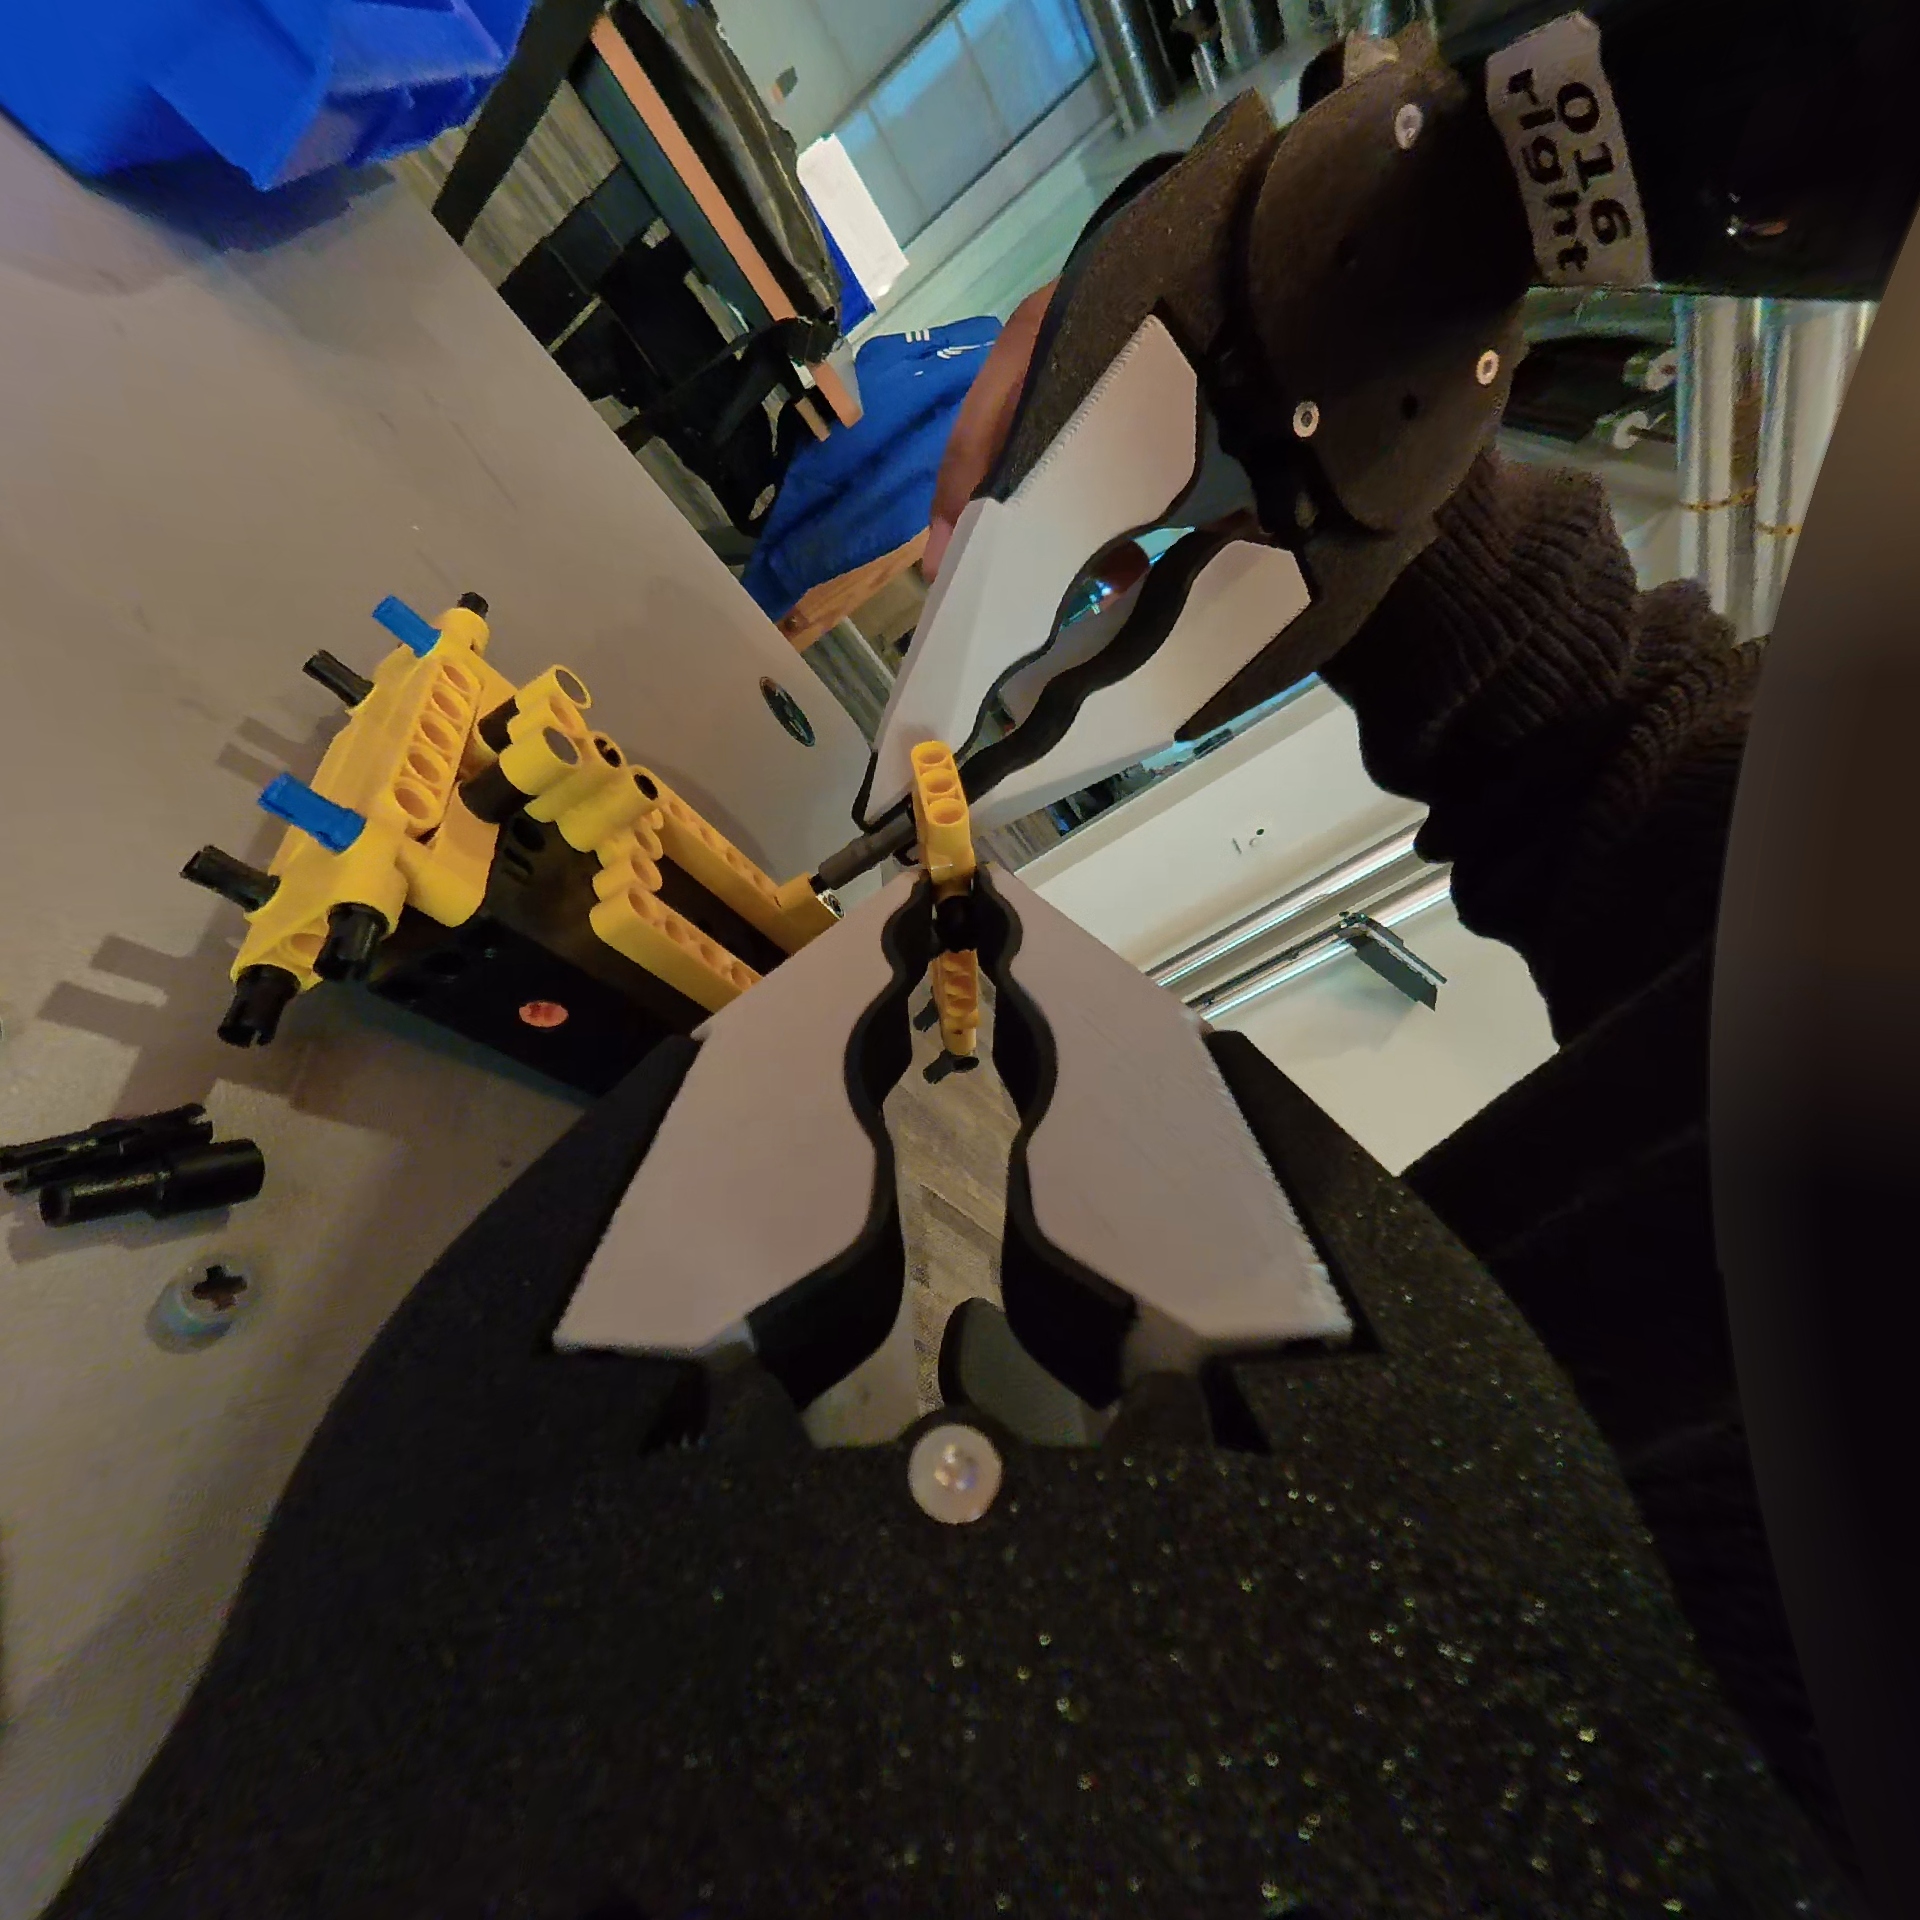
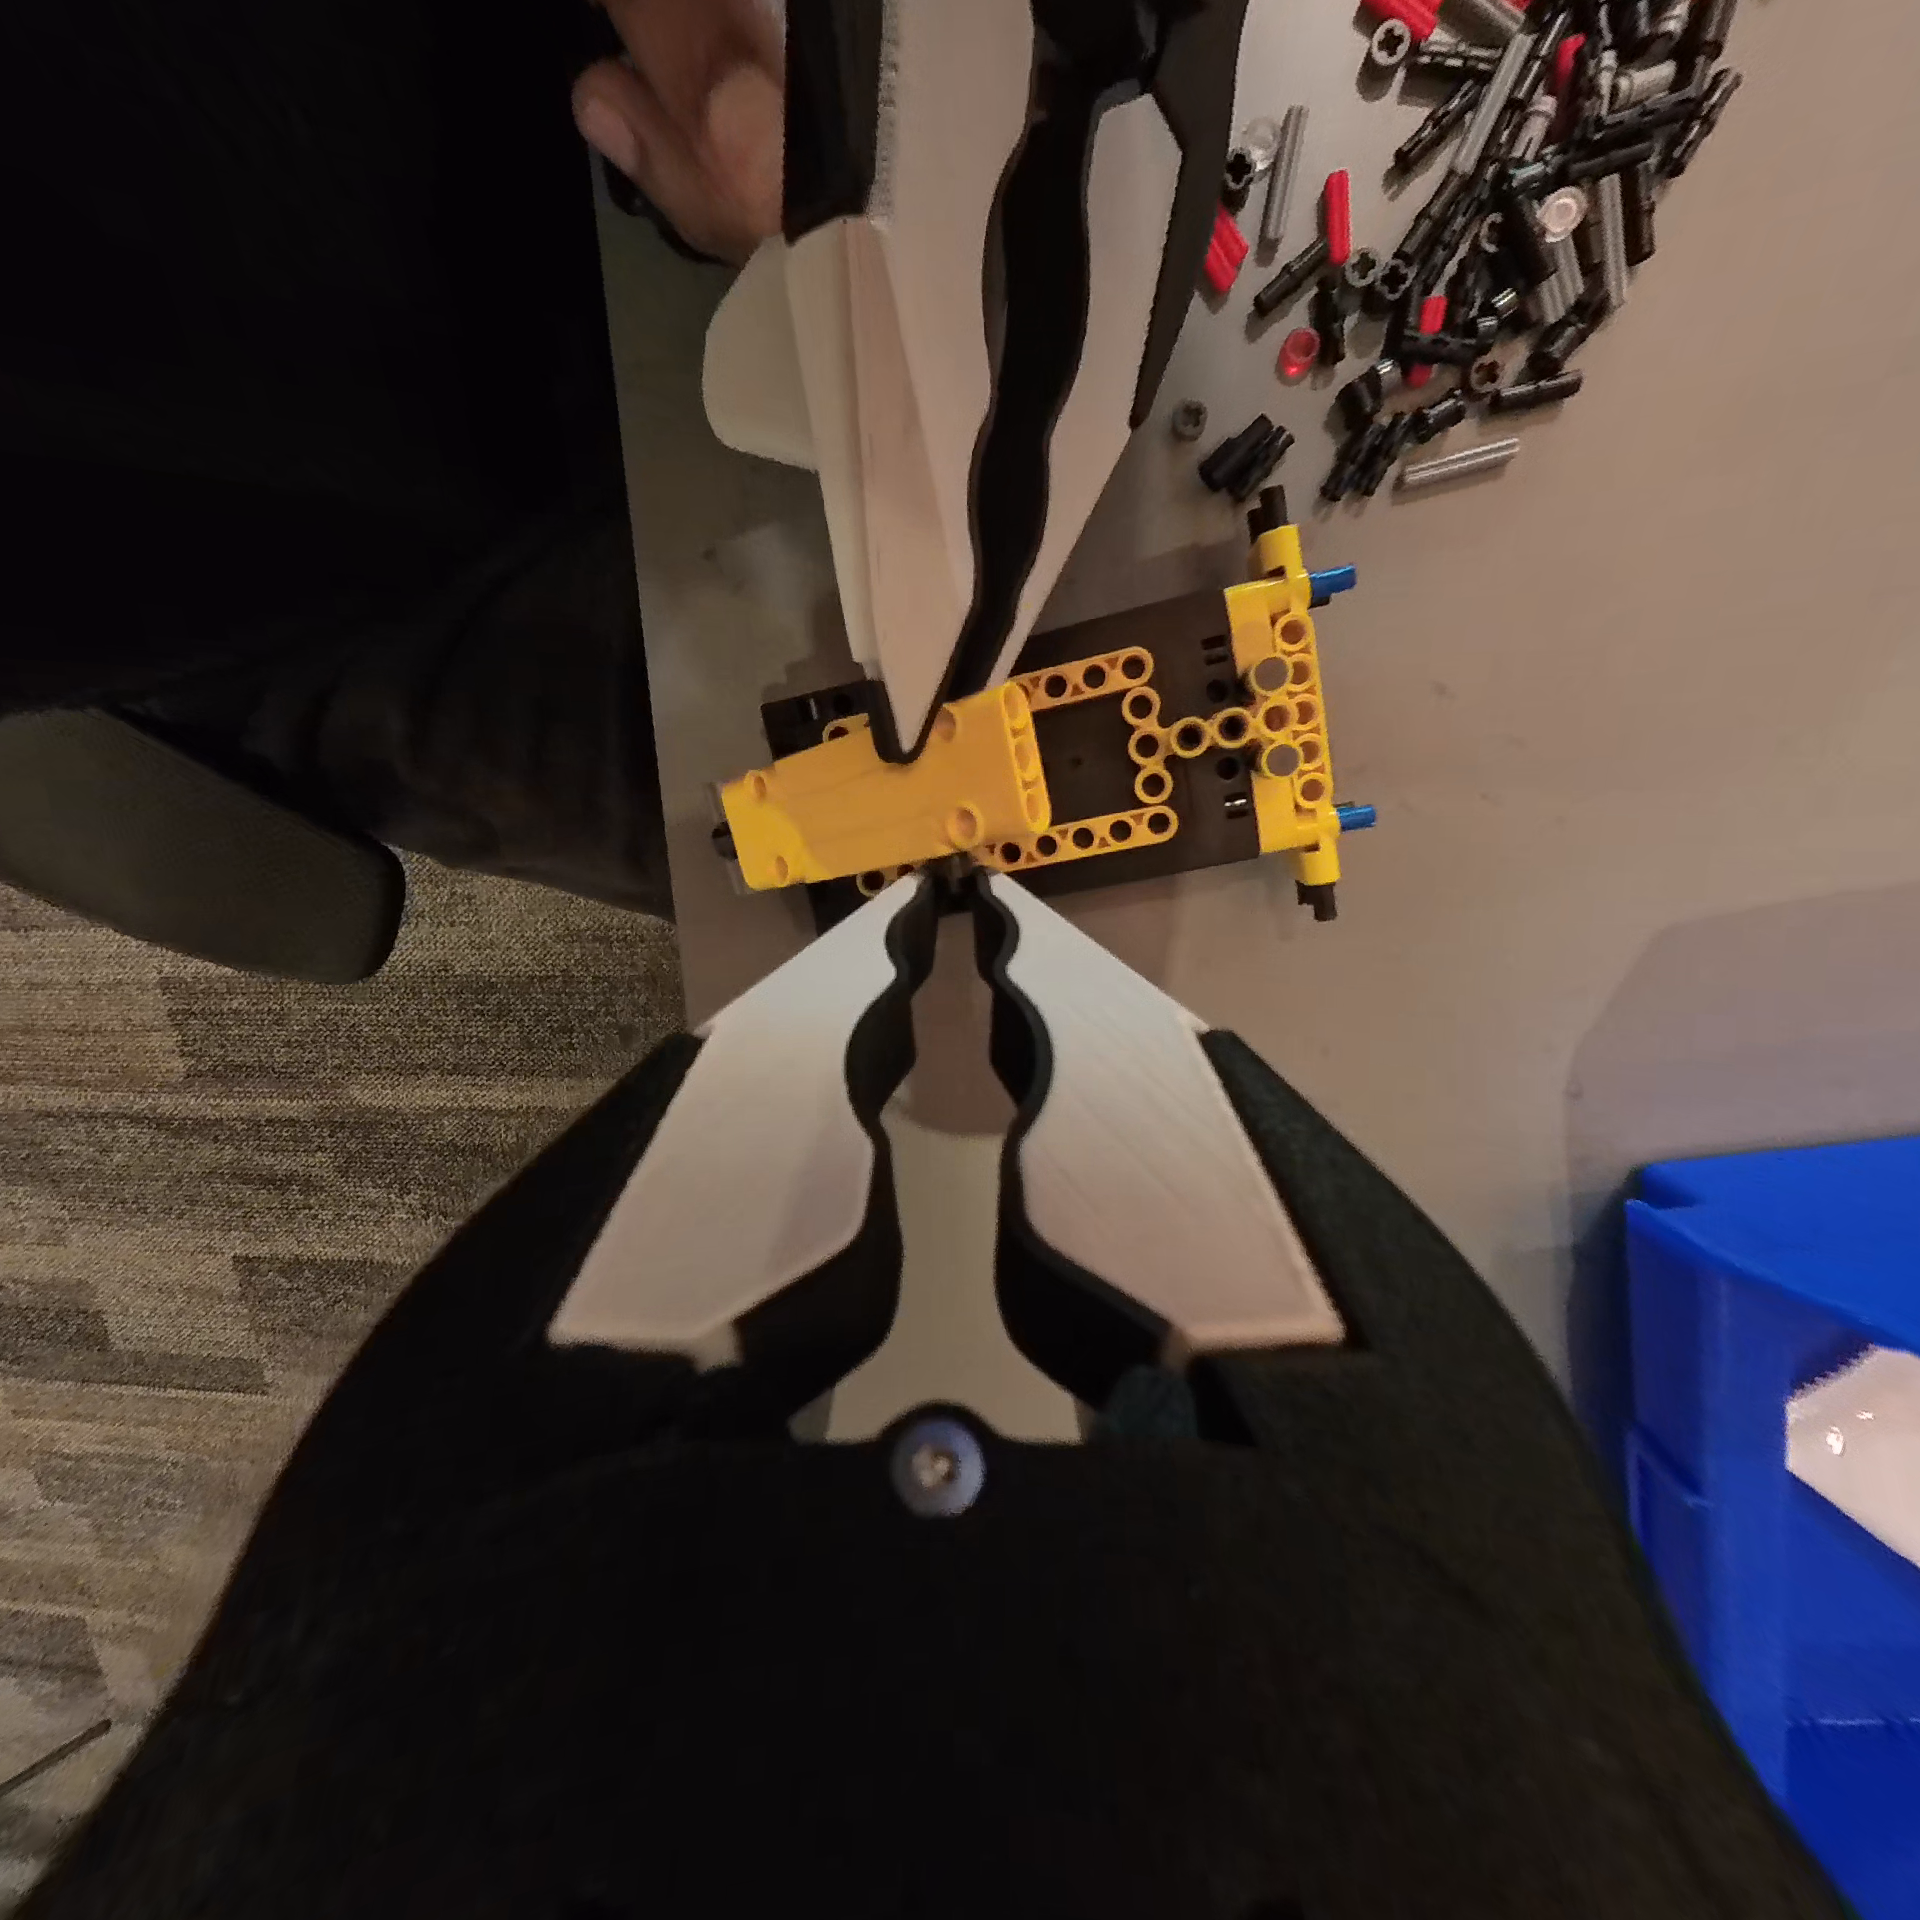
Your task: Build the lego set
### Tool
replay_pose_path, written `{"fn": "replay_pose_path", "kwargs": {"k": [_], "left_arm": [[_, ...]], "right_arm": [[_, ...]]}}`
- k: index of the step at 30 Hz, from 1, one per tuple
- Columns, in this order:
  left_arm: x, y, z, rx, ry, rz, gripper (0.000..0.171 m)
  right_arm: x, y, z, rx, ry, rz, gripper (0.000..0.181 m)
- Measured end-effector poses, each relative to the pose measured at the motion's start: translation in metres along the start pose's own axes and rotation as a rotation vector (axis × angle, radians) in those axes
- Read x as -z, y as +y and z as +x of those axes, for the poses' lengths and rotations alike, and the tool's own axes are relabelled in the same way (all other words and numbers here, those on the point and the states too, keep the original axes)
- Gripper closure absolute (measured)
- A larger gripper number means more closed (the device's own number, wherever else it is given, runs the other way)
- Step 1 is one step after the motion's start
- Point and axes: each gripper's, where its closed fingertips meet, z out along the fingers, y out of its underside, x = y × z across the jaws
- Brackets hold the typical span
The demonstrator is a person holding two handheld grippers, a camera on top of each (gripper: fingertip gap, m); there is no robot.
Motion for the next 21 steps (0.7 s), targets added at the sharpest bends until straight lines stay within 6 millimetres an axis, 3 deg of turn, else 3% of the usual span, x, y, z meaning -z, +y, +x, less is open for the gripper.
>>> {"fn": "replay_pose_path", "kwargs": {"k": [21], "left_arm": [[-0.0002,0.0014,-0.0012,0.022,0.005,-0.013,0.164]], "right_arm": [[-0.0035,0.0017,0.0000,0.030,-0.007,-0.053,0.174]]}}
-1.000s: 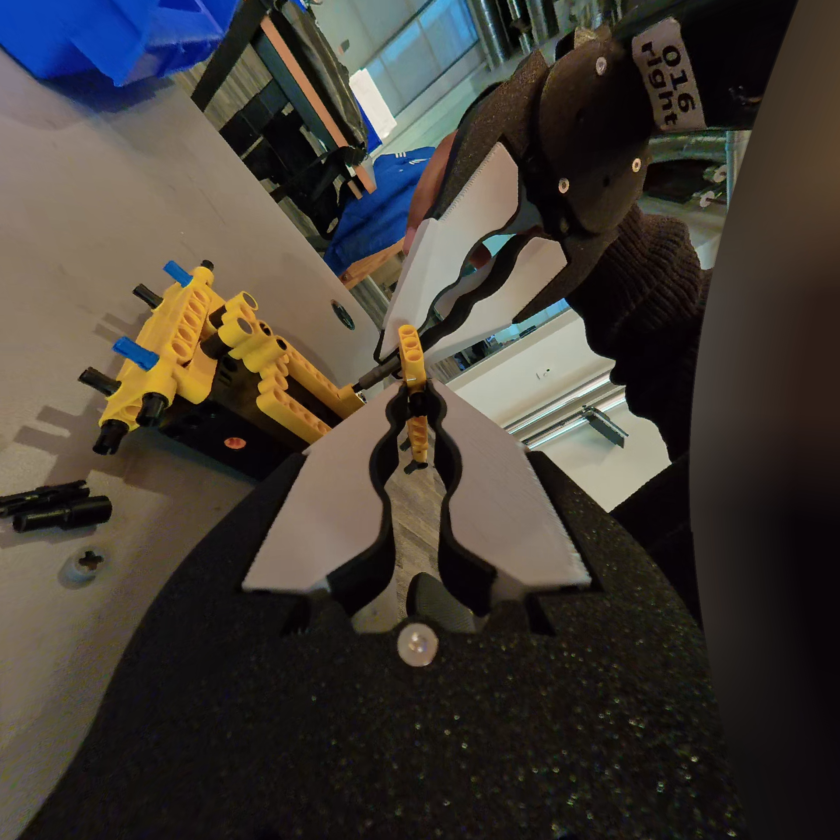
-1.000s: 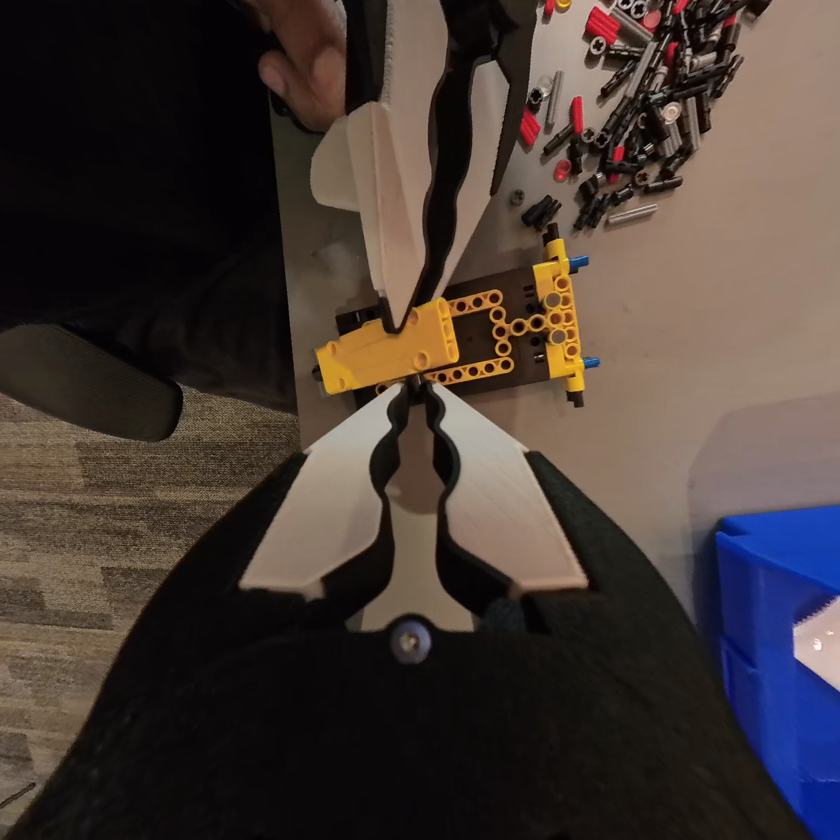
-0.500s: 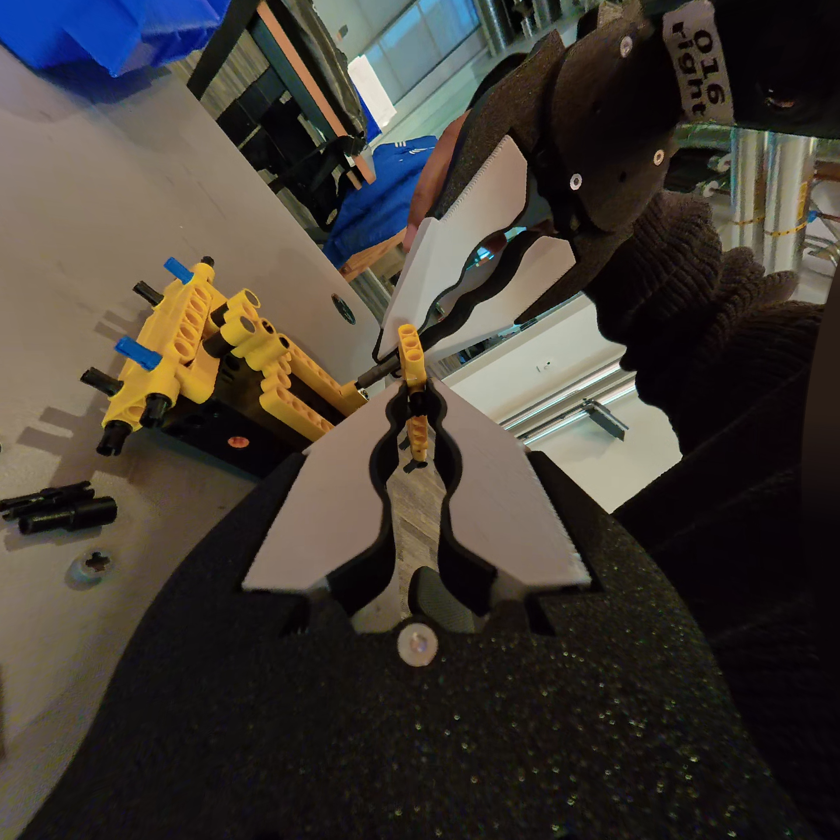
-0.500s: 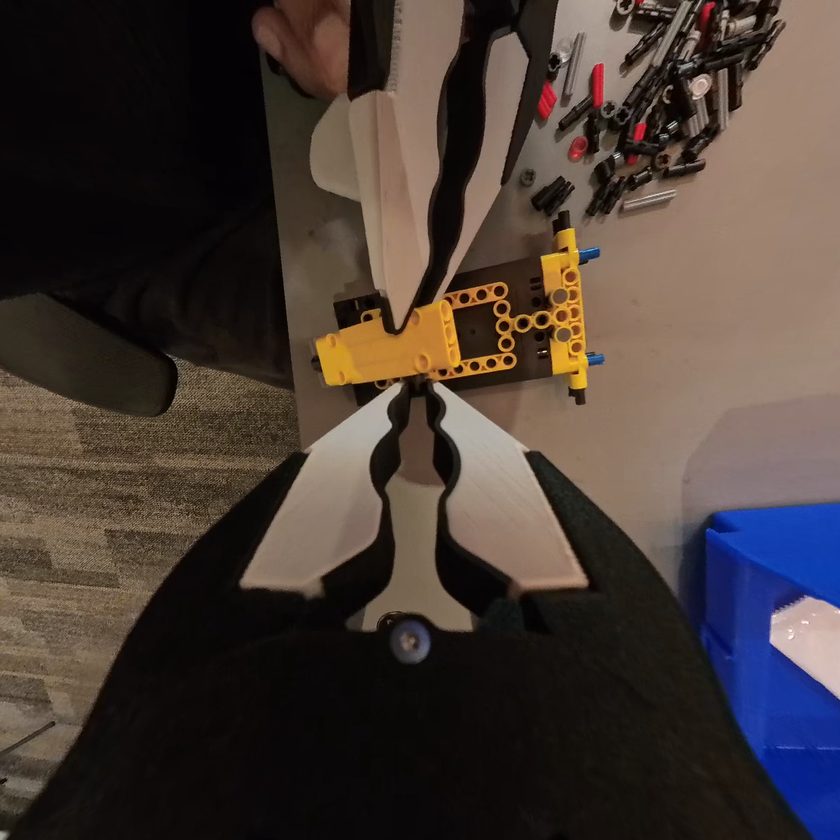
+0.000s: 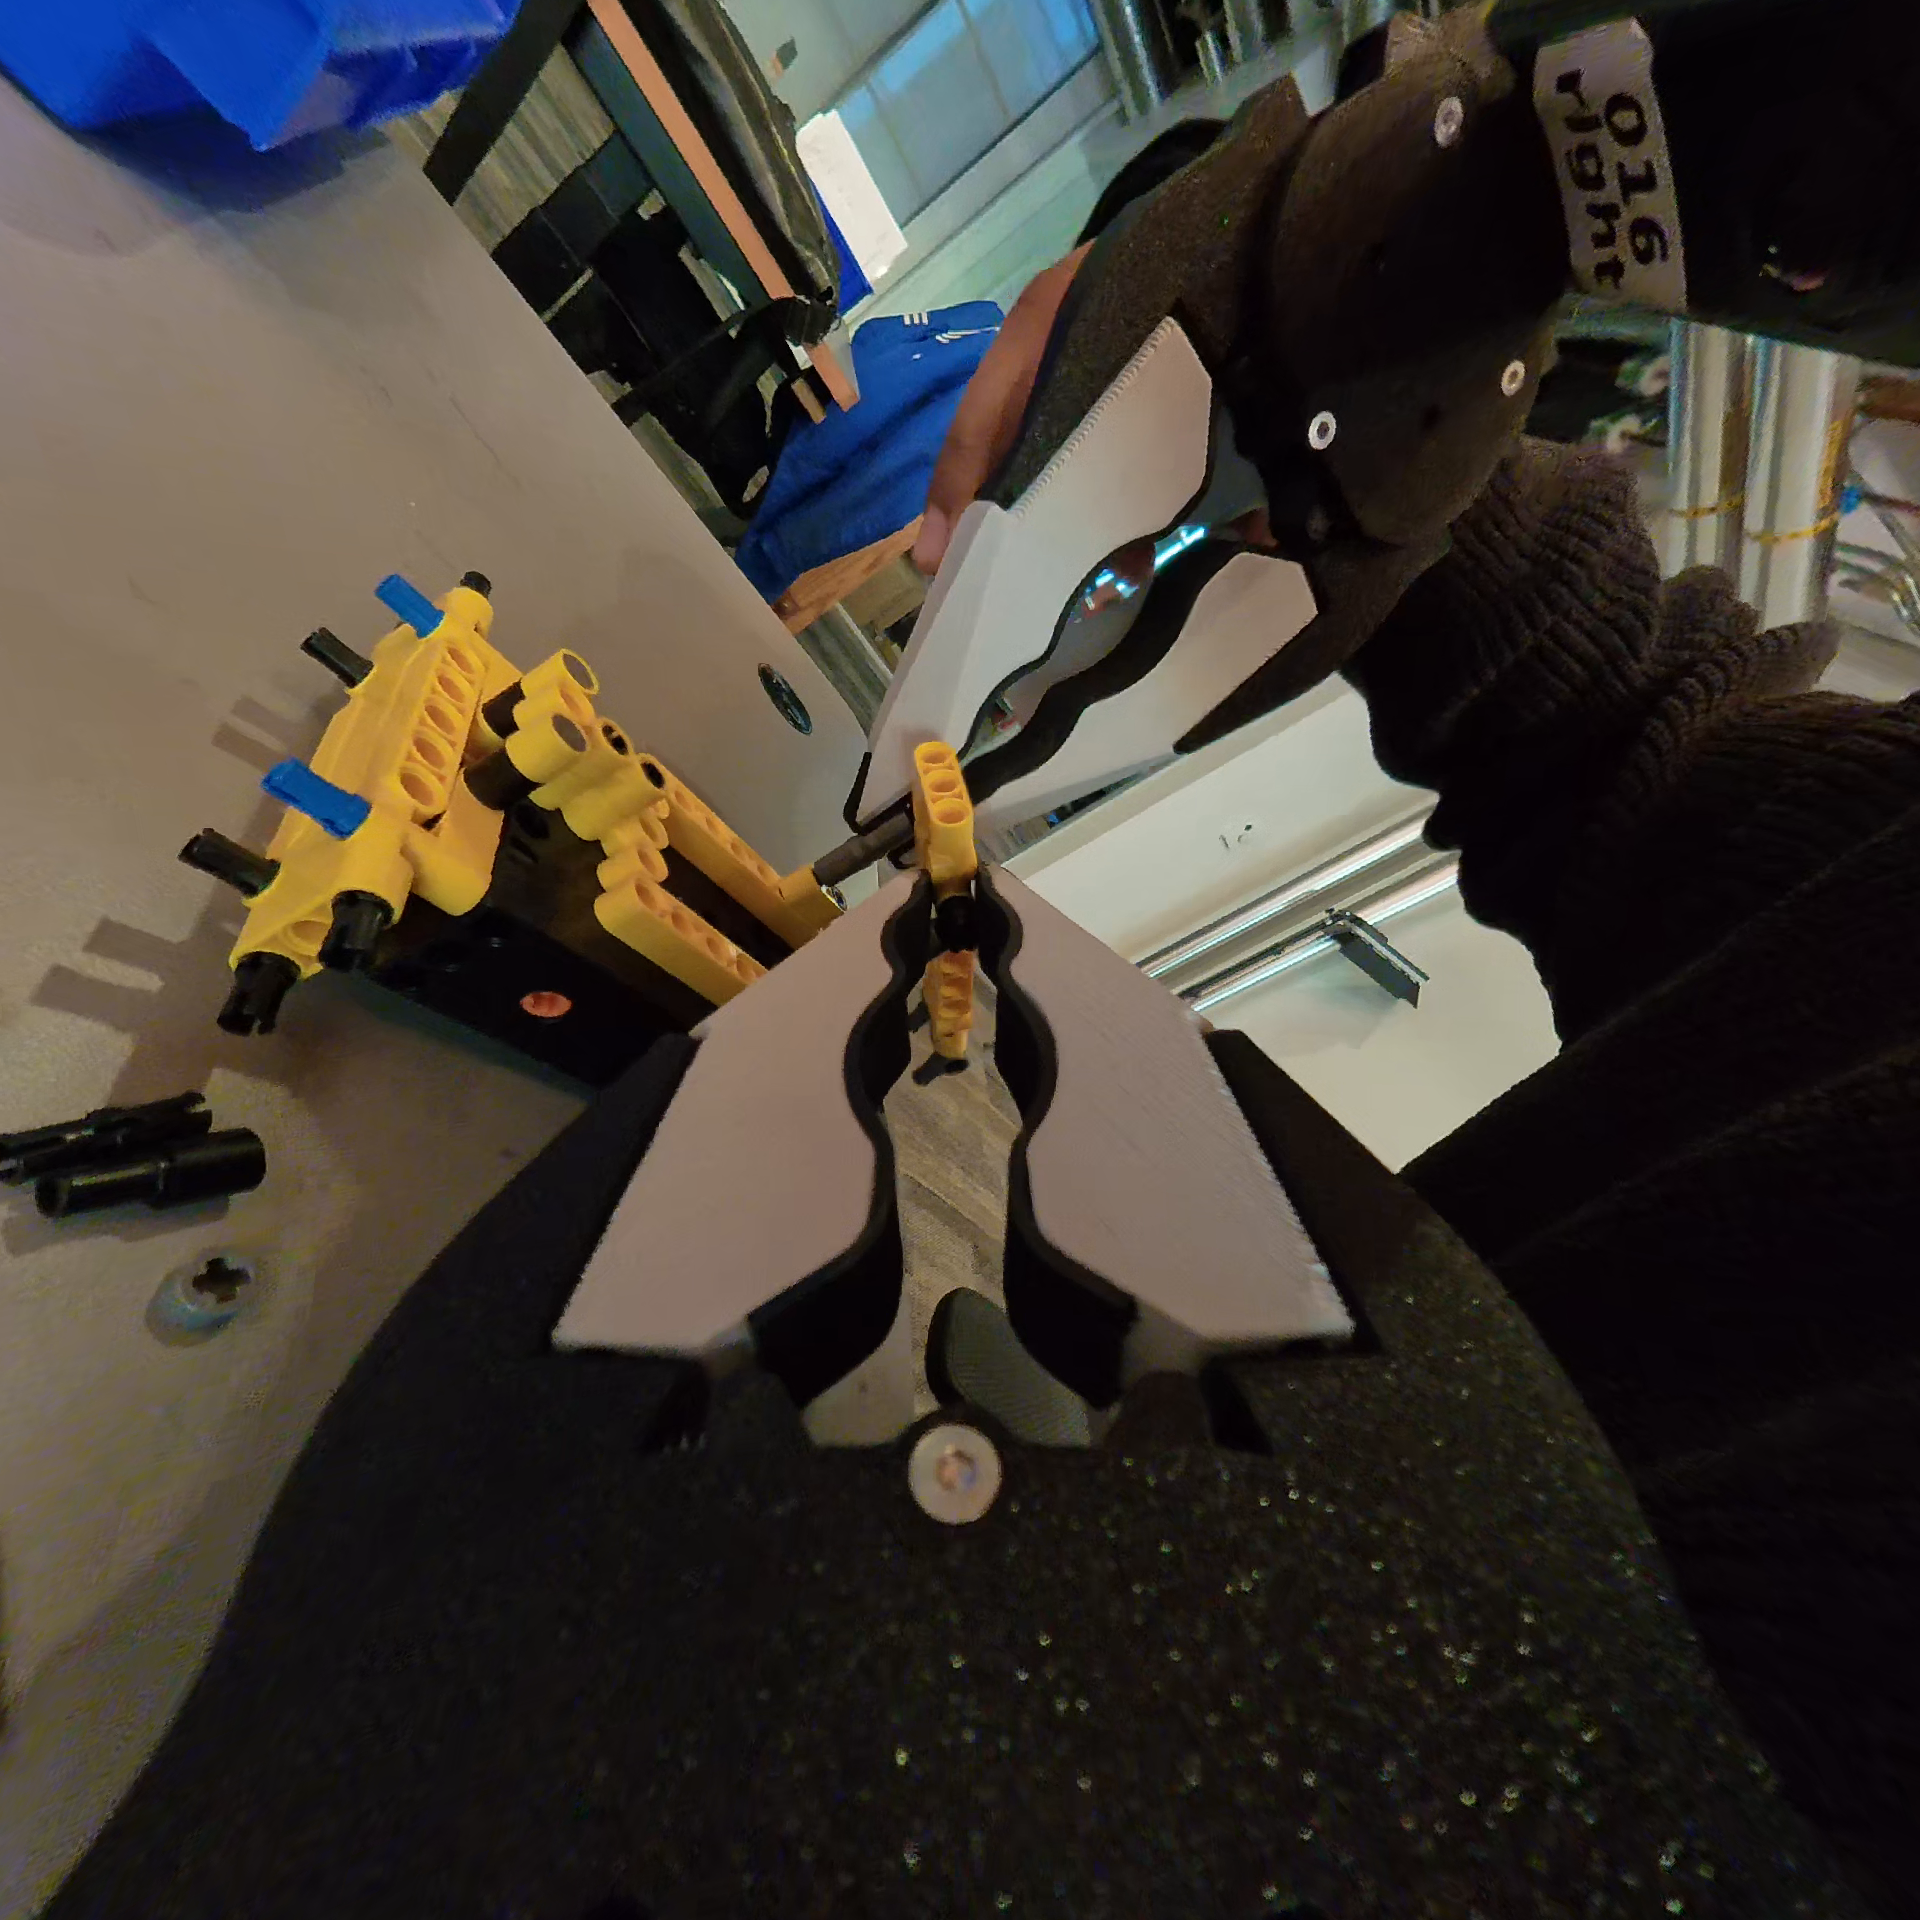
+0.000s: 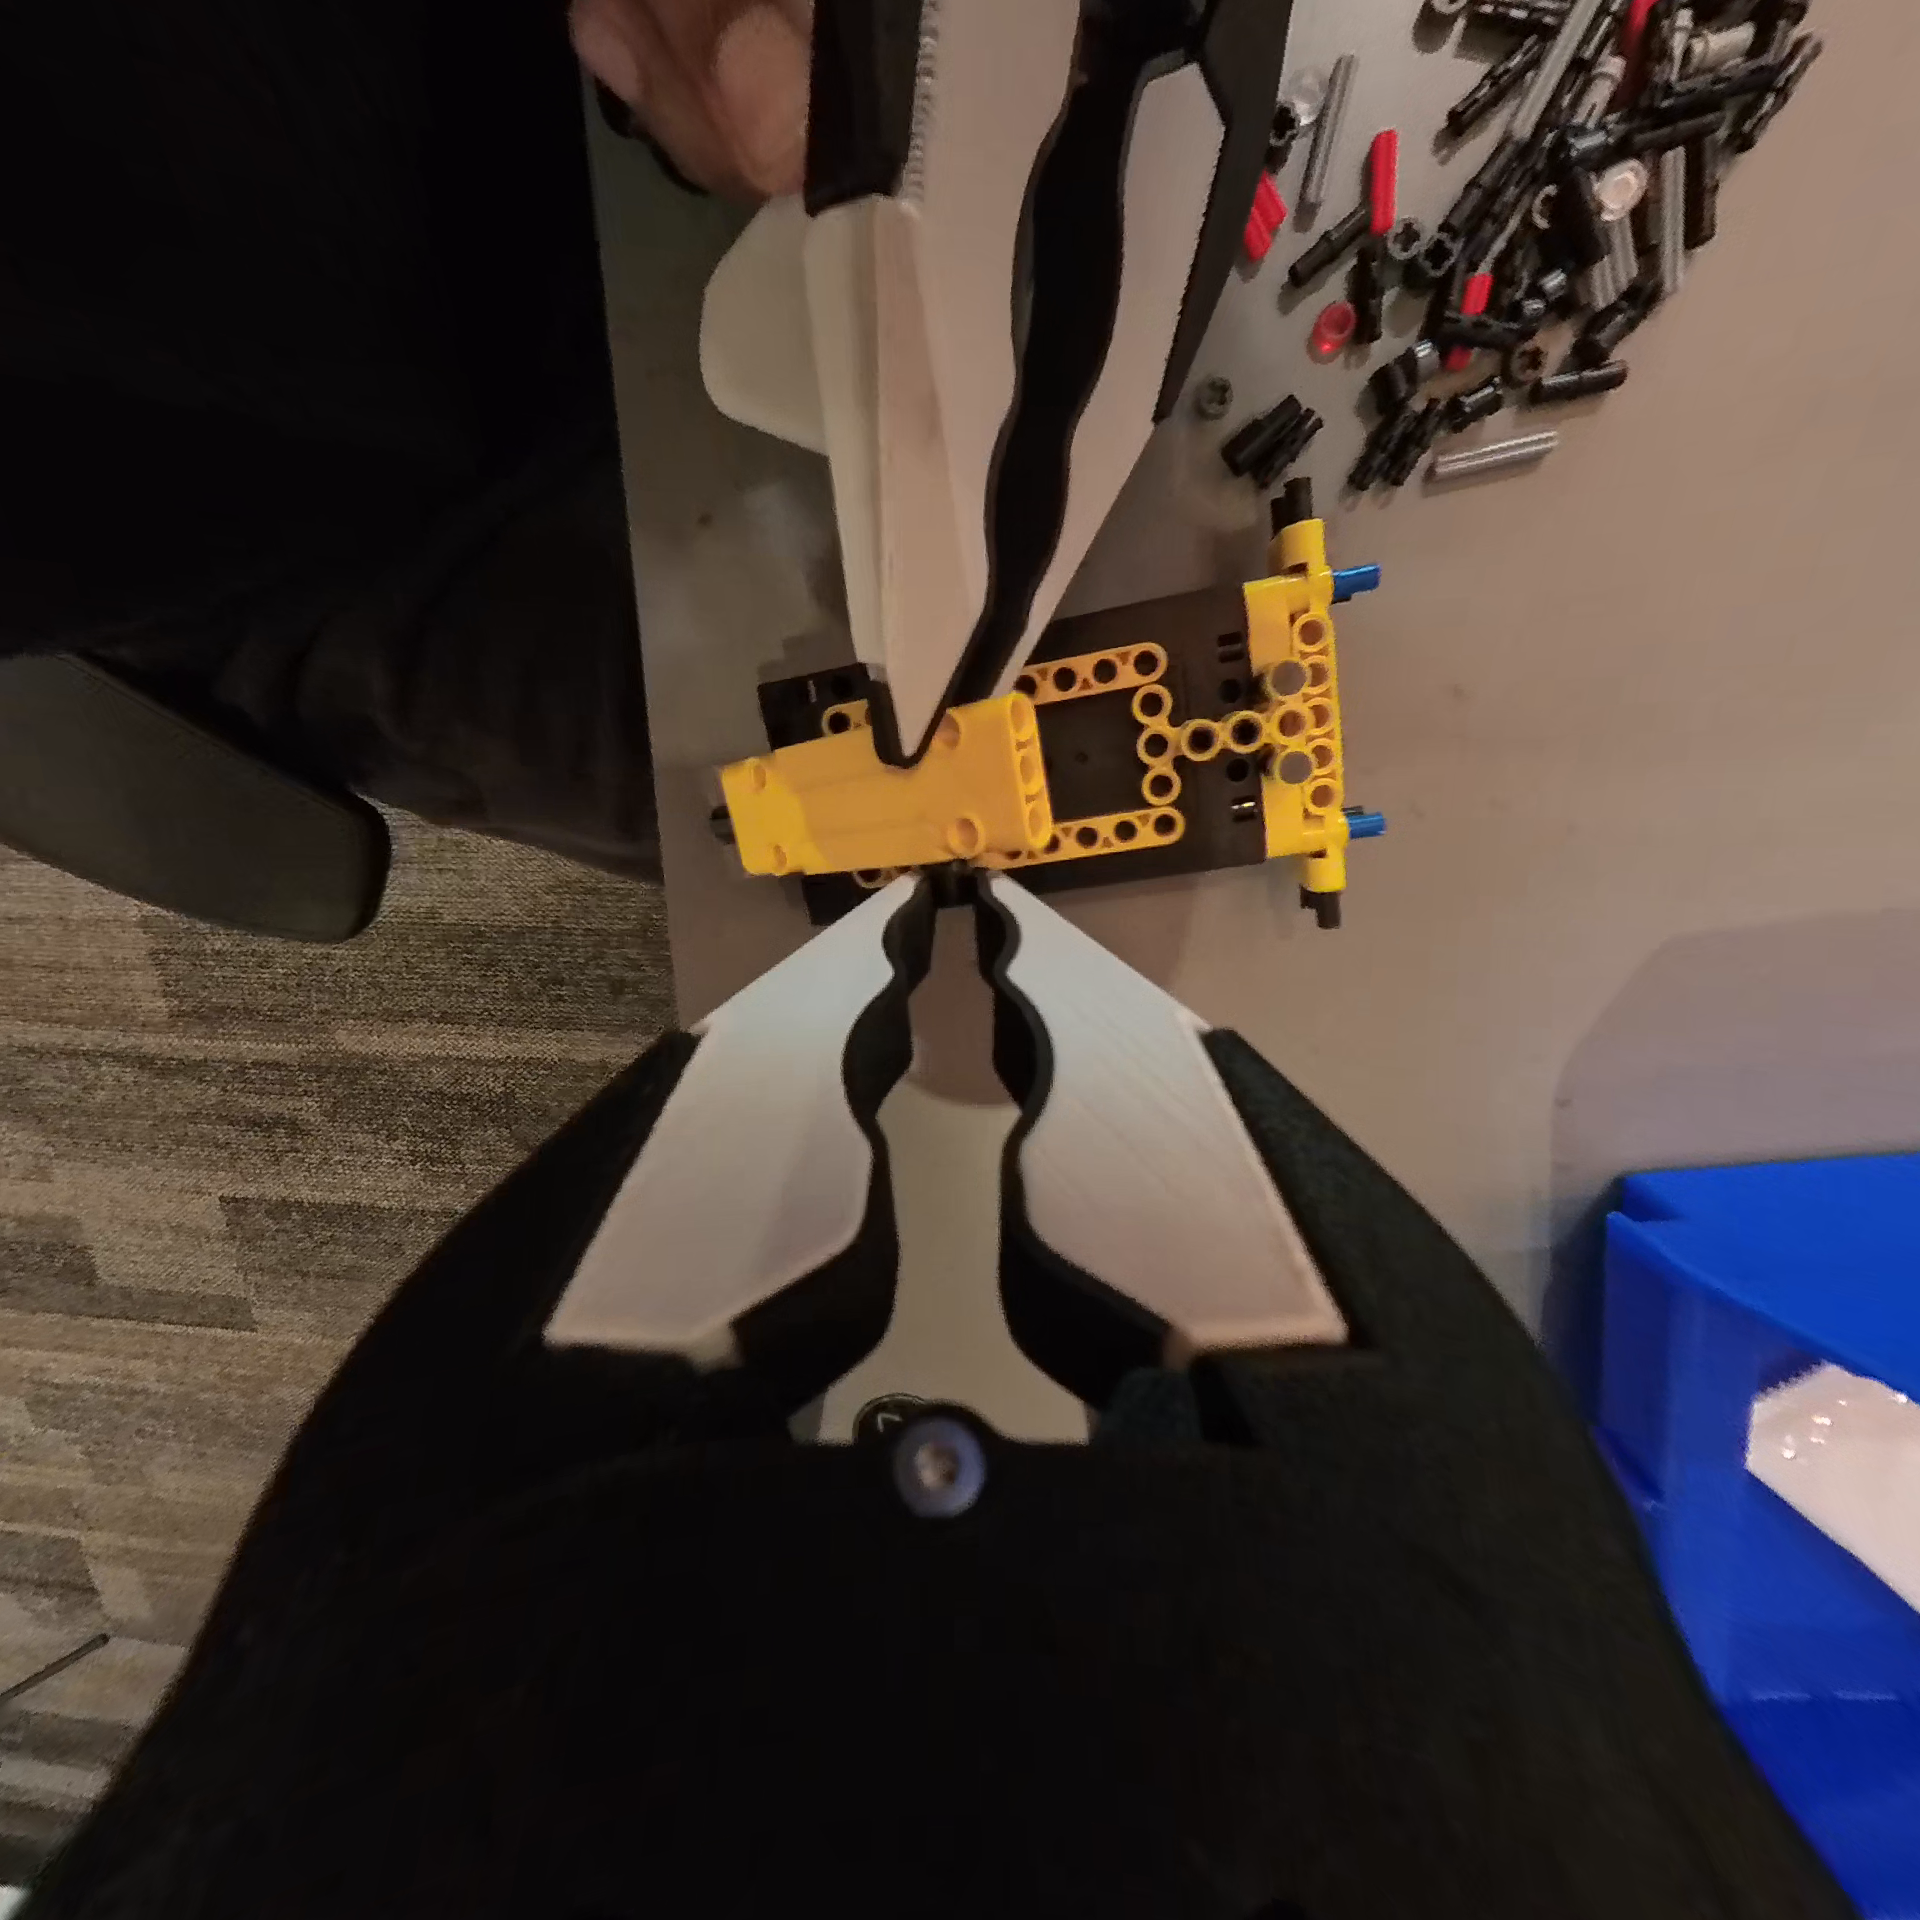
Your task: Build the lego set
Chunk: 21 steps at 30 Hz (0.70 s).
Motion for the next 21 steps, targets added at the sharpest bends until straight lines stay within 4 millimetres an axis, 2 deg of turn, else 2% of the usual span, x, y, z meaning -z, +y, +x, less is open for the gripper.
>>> {"fn": "replay_pose_path", "kwargs": {"k": [2,4,8,10,13,15,18,21], "left_arm": [[-0.001,0.001,0.000,-0.009,-0.004,-0.004,0.163],[0.000,0.000,-0.003,-0.017,-0.038,0.003,0.155],[0.002,0.000,-0.003,-0.046,-0.066,0.017,0.152],[0.006,-0.005,-0.001,-0.064,-0.067,0.049,0.145],[0.018,-0.016,-0.002,-0.088,-0.092,0.121,0.141],[0.024,-0.020,-0.005,-0.075,-0.111,0.150,0.141],[0.028,-0.019,-0.013,-0.052,-0.154,0.147,0.142],[0.031,-0.021,-0.016,-0.064,-0.187,0.159,0.144]], "right_arm": [[-0.004,0.003,0.000,-0.048,0.037,-0.024,0.170],[-0.008,0.009,-0.004,-0.088,0.055,-0.057,0.150],[0.011,0.010,-0.001,-0.193,0.144,0.010,0.138],[0.026,0.004,0.001,-0.265,0.182,0.078,0.132],[0.041,-0.022,0.001,-0.325,0.221,0.196,0.132],[0.041,-0.035,0.001,-0.313,0.251,0.185,0.132],[0.032,-0.034,0.000,-0.289,0.298,0.071,0.132],[0.029,-0.034,-0.001,-0.364,0.321,0.070,0.132]]}}
